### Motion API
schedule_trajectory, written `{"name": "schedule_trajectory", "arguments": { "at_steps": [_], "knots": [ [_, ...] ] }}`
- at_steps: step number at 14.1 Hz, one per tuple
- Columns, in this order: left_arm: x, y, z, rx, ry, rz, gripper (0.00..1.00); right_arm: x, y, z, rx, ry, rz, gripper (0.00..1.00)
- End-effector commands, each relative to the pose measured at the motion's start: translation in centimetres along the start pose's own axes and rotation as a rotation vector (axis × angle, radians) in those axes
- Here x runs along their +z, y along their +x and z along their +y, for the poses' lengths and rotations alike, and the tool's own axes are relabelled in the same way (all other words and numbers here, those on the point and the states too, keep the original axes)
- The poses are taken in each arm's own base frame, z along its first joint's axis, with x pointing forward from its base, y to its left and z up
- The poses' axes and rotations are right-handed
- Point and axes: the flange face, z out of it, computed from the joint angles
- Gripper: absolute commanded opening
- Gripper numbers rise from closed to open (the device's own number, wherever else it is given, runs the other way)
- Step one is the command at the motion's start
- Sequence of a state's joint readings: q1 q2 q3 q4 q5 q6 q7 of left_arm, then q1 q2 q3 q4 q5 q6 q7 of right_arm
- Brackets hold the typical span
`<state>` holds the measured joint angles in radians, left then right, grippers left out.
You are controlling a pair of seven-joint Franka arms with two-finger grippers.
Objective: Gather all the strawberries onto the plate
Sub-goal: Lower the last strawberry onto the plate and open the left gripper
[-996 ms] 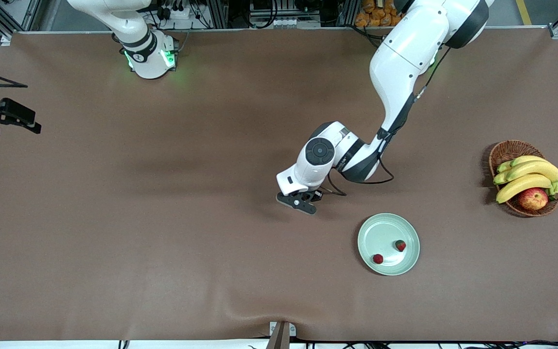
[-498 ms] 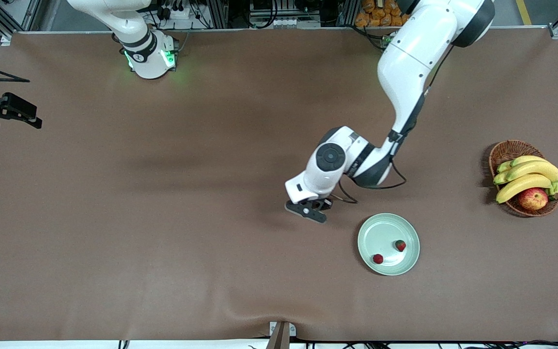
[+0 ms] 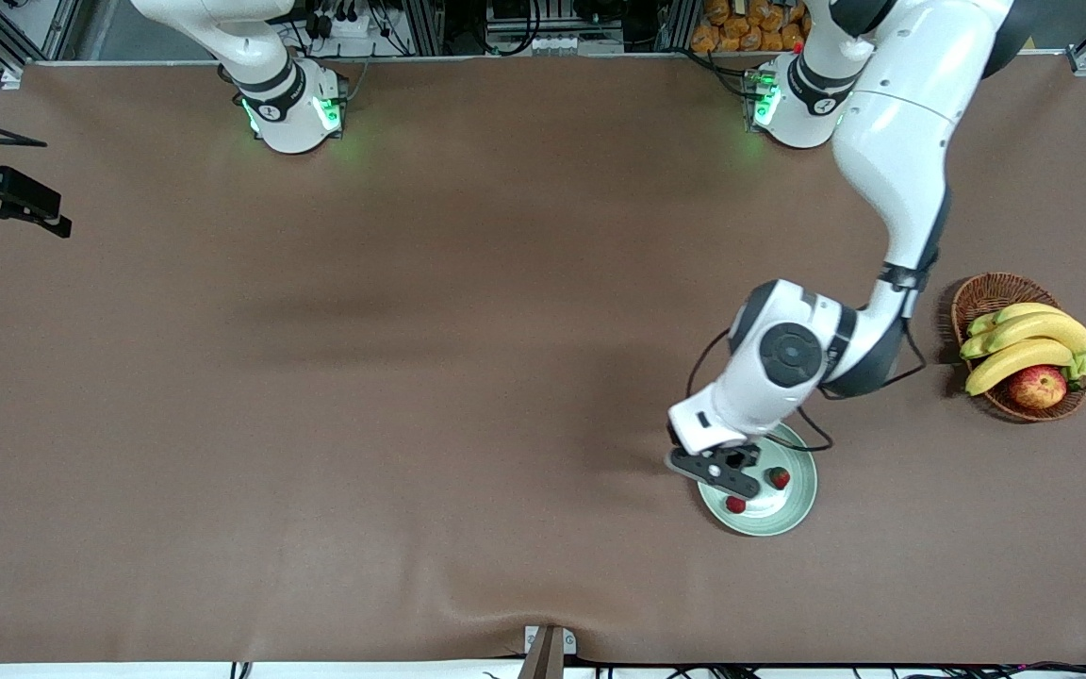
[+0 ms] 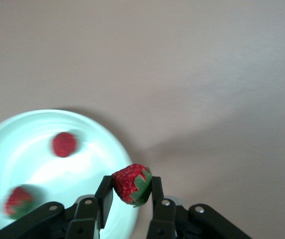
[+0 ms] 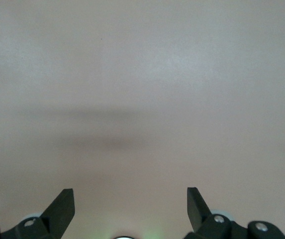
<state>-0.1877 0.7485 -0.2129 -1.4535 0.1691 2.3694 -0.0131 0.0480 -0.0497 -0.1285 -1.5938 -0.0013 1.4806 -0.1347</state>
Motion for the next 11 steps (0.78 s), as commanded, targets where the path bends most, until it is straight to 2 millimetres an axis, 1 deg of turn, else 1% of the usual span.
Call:
{"name": "schedule_trajectory", "arguments": {
  "at_steps": [1, 2, 3, 4, 5, 6, 7, 8, 9, 10, 11],
  "knots": [
    [-0.5, -0.8, -3.9, 0.015, 0.017, -0.028, 0.07, -0.2, -1.0, 0.4, 0.016, -0.016, -0.003, 1.0],
    [0.3, -1.5, -4.1, 0.018, 0.014, -0.049, 0.09, -0.2, -1.0, 0.3, 0.014, -0.016, -0.003, 1.0],
    [1.0, -2.2, -4.5, 0.014, 0.011, -0.066, 0.11, -0.1, -1.1, 0.8, 0.025, -0.015, -0.012, 1.0],
    [1.2, -2.4, -5.4, 0.002, 0.011, -0.07, 0.16, -0.1, -1.1, 0.5, 0.021, -0.018, -0.014, 1.0],
    [1.5, -2.6, -5.7, -0.007, 0.011, -0.076, 0.29, -0.1, -1.1, 0.7, 0.029, -0.02, -0.016, 1.0],
    [1.6, -2.6, -5.6, -0.024, 0.007, -0.077, 0.5, 0.0, -1.2, 0.3, 0.023, -0.021, -0.028, 1.0],
    [1.5, -2.6, -5.5, -0.042, 0.005, -0.076, 0.92, -0.1, -1.2, 0.2, 0.022, -0.021, -0.028, 1.0],
    [1.3, -2.5, -5.6, -0.064, 0.007, -0.073, 1.0, -0.1, -1.3, 0.2, 0.022, -0.021, -0.03, 1.0],
    [0.6, -2.5, -6.4, -0.068, 0.013, -0.072, 1.0, -0.1, -1.3, 0.1, 0.027, -0.014, -0.027, 1.0],
    [-0.1, -2.4, -6.8, -0.072, 0.018, -0.072, 1.0, -0.1, -1.2, 0.0, 0.029, -0.005, -0.026, 1.0],
    [-0.4, -2.1, -6.6, -0.062, 0.027, -0.067, 1.0, -0.2, -1.3, -0.2, 0.028, -0.005, -0.024, 1.0]
  ]
}}
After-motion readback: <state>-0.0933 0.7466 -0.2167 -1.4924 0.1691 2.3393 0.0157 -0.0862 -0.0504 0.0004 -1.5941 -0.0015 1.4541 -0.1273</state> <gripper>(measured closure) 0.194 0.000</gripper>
